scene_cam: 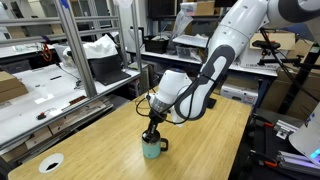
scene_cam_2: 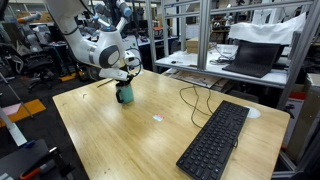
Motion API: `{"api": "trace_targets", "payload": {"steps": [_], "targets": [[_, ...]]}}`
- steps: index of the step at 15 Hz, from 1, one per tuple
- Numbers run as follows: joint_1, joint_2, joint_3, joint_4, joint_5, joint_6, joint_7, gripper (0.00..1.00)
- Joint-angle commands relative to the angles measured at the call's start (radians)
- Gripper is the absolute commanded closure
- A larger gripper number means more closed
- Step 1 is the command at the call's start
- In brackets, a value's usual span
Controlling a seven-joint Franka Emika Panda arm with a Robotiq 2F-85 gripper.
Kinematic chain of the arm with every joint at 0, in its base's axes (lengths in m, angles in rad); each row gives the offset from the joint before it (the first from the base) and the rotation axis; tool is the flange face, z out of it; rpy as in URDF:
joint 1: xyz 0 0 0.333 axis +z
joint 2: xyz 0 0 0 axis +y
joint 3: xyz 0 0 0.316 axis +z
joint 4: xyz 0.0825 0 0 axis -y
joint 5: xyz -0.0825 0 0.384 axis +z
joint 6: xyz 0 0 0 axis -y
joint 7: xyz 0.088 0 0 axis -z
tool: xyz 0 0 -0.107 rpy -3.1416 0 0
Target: Remove the marker out of the cup and put it on the table
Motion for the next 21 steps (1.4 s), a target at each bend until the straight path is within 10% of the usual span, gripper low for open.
{"api": "trace_targets", "payload": {"steps": [1, 10, 21], "targets": [[-0.026, 0.001, 0.021, 0.012, -0.02, -0.014, -0.011, 0.95], [0.013, -0.195, -0.037, -0.043, -0.021, 0.007, 0.027, 0.95], [-0.022, -0.329, -0.216, -0.092, 0.061, -0.44, 0.215, 0.95]]}}
